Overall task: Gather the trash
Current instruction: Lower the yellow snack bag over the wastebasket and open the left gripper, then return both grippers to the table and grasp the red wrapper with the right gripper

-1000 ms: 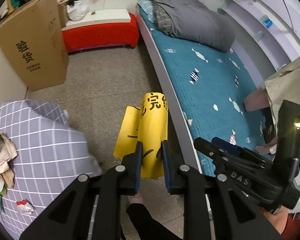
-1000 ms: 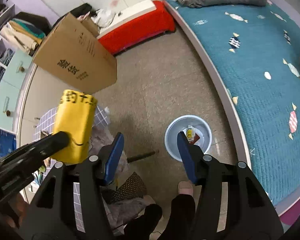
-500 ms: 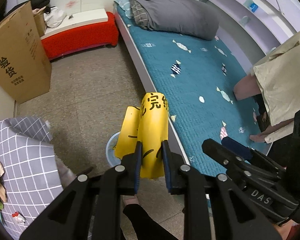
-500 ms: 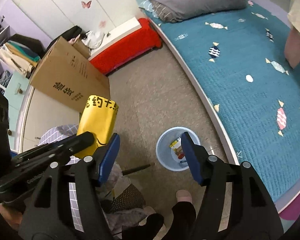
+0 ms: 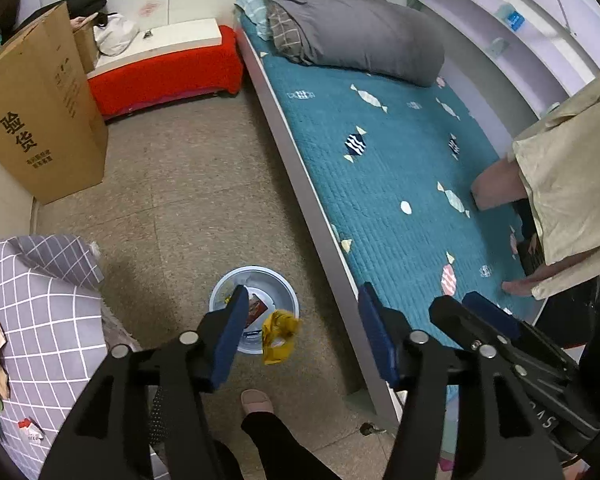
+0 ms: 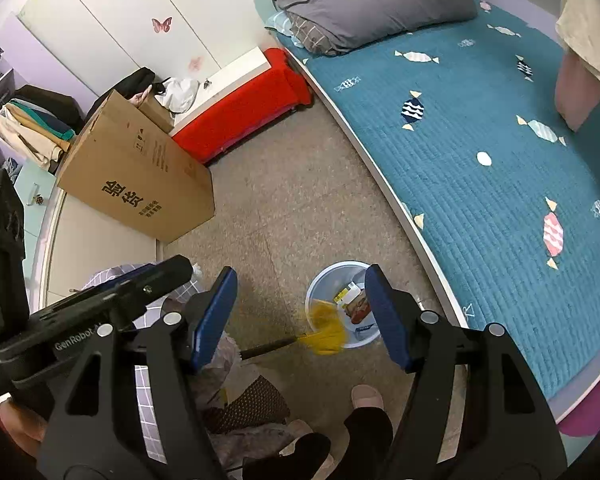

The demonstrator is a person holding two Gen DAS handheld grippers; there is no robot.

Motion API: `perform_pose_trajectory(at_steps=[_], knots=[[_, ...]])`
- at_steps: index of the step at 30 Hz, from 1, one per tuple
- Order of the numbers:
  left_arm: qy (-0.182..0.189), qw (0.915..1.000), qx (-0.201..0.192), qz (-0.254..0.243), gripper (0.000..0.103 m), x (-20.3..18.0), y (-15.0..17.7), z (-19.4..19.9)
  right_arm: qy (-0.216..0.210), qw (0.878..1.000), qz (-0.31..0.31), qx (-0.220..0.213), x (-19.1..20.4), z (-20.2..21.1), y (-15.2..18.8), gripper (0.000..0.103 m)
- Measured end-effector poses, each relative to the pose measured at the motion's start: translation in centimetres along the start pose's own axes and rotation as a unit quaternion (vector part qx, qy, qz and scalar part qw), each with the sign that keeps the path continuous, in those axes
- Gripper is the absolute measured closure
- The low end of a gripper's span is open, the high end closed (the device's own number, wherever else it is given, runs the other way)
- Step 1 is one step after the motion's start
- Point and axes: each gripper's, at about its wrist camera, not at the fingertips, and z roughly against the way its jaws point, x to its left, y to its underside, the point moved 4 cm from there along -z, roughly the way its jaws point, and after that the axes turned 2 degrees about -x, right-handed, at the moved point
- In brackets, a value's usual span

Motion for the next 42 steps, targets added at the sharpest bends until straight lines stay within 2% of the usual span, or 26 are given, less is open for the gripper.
perform_pose_trajectory(at_steps=[11,18,23,28,35,42], knots=[[-0.017,0.9995,-0.014,0.024,0.044,2.8,1.8,2.6,-0.019,0.999,0.034,0.014,2.9,-0.3,1.3,0.037],[-0.039,0.9963,-0.03,0.07,0.044,7.2,4.4,5.7,-0.044,0.995,0.082,0.031,7.7,-0.7,3.5,0.037],[-0.057,0.9907,-0.045,0.115,0.044,11.6,7.4,8.8,-0.064,0.989,0.122,0.045,12.3,-0.9,5.7,0.037],[-0.073,0.9839,-0.052,0.154,0.044,16.4,10.9,11.9,-0.087,0.981,0.163,0.061,18.1,-1.3,8.9,0.037],[-0.089,0.9698,-0.056,0.22,0.044,25.0,16.7,16.1,-0.116,0.967,0.208,0.092,26.2,-3.0,14.8,0.037],[-0.109,0.9594,-0.047,0.256,0.043,32.8,22.0,18.6,-0.13,0.954,0.237,0.133,33.2,-6.1,21.8,0.037]])
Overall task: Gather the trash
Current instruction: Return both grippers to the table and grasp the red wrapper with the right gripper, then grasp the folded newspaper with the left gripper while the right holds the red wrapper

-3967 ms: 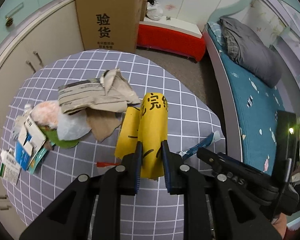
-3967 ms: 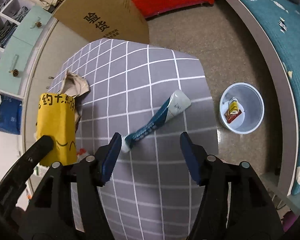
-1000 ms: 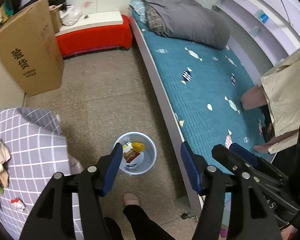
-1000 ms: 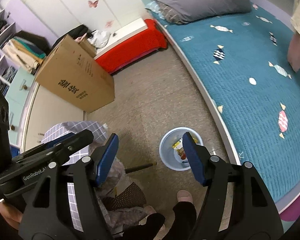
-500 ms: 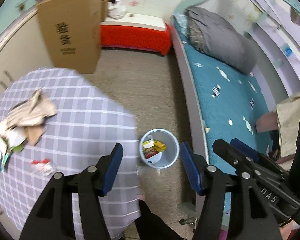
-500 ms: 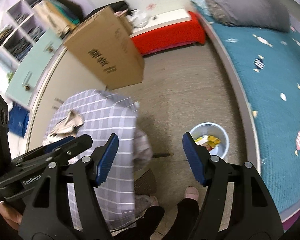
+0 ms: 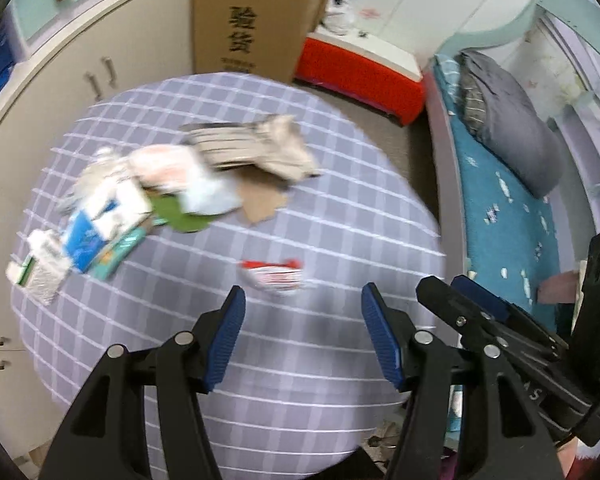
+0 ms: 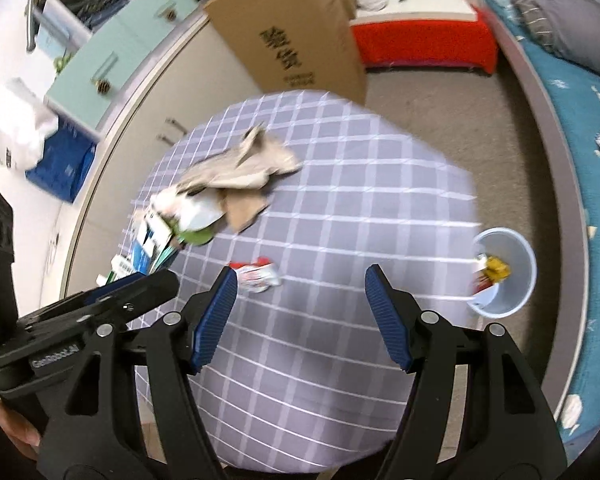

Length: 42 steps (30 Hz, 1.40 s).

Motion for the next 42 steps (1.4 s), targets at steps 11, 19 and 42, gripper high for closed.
perform_pose_trajectory(at_steps=[11,19,42], knots=[[-0.016,0.9992,0.016,0.032,0.043,10.0,-0.2,-0.8,0.03,0.999,0.01,0.038,4.6,-7.7,1.7,0.037],[0.009,0.9996,0.015,0.022,0.043,10.5,-1.7,-2.1,0.057,0.996,0.006,0.061,3.4,-10.9,1.8,0.046],[0.085,0.9915,0.004,0.099,0.042,6.8,-9.8,-7.6,0.049,0.997,-0.048,-0.044,-0.5,-4.4,-5.6,0.083]])
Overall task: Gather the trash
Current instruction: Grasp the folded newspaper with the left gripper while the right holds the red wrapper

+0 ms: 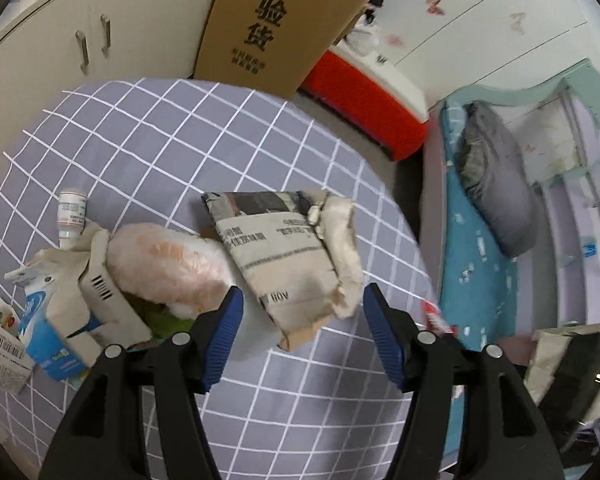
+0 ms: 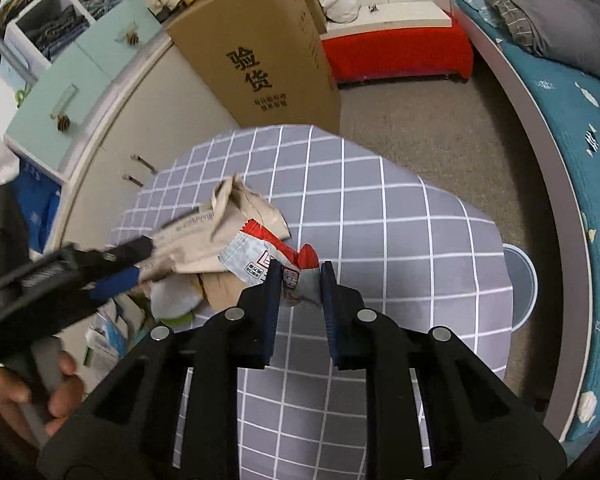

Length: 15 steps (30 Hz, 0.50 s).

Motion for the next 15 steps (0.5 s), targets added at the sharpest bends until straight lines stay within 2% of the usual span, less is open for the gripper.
perform_pose_trajectory(at_steps=[2,5,8,10,15], knots=[[0.007,0.9997,0.018,0.016,0.042,0.0,0.0,-1.1,-0.002,1.0,-0.007,0.001,-0.1,0.0,-0.2,0.083],[0.011,0.9992,0.018,0.035,0.045,0.1,-0.2,-1.6,-0.007,1.0,-0.011,0.007,0.1,-0.4,-0.4,0.083],[0.014,0.9989,0.015,0.042,0.06,0.1,-0.6,-1.8,-0.011,1.0,-0.011,0.013,0.2,-0.5,-0.2,0.083],[0.006,0.9988,0.017,0.046,0.08,0.2,-0.8,-2.1,-0.018,1.0,-0.016,0.018,0.2,-0.5,-0.2,0.083],[-0.014,0.999,0.01,0.04,0.093,0.1,-1.0,-1.9,-0.026,0.999,-0.023,0.019,-0.4,0.1,-0.4,0.083]])
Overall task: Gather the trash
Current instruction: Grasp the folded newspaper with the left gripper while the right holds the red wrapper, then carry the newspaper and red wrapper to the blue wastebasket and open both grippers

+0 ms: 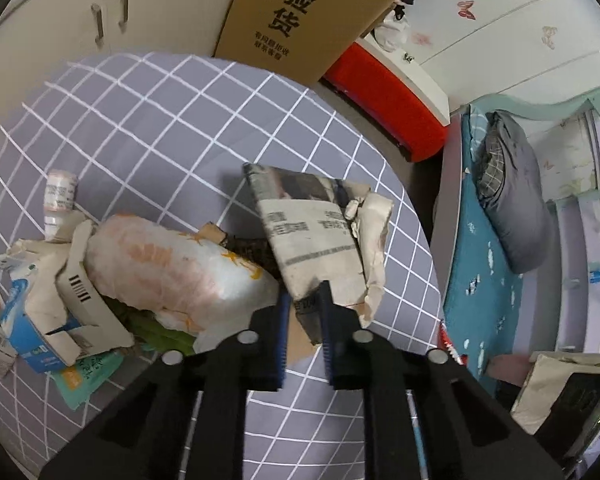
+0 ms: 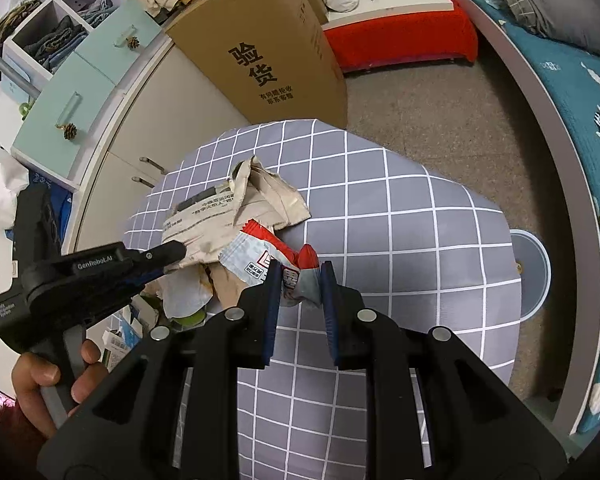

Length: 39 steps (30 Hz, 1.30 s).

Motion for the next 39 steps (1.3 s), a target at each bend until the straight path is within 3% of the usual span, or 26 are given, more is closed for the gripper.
perform_pose_trajectory(at_steps=[9,14,22,29,36,38,39], knots=[[-0.005,0.9926,-0.078,-0.093,0.099,-6.1,1.5,5.1,-0.014,1.0,-0.003,-0.023,-1.1,3.1,-1.0,0.083],[0.001,0.9862,-0.103,-0.13,0.099,-10.3,3.3,7.2,-0.022,0.999,-0.007,-0.038,-2.7,5.7,-1.6,0.083],[0.01,0.9759,-0.099,-0.194,0.099,-18.6,7.5,6.9,-0.003,0.997,-0.035,-0.067,-9.3,11.0,-2.4,0.083],[0.018,0.9646,-0.062,-0.256,0.099,-26.6,12.4,3.2,0.039,0.993,-0.074,-0.08,-17.7,14.6,-2.3,0.083],[0.013,0.954,-0.033,-0.298,0.099,-32.0,16.1,-0.6,0.062,0.99,-0.105,-0.075,-24.8,16.1,-2.2,0.082],[0.006,0.9528,-0.033,-0.302,0.099,-33.0,16.6,-1.4,0.054,0.989,-0.117,-0.073,-26.1,16.2,-2.4,0.08],[0.003,0.9519,-0.034,-0.305,0.099,-33.4,16.9,-1.6,0.051,0.988,-0.126,-0.072,-26.9,16.0,-2.6,0.069]])
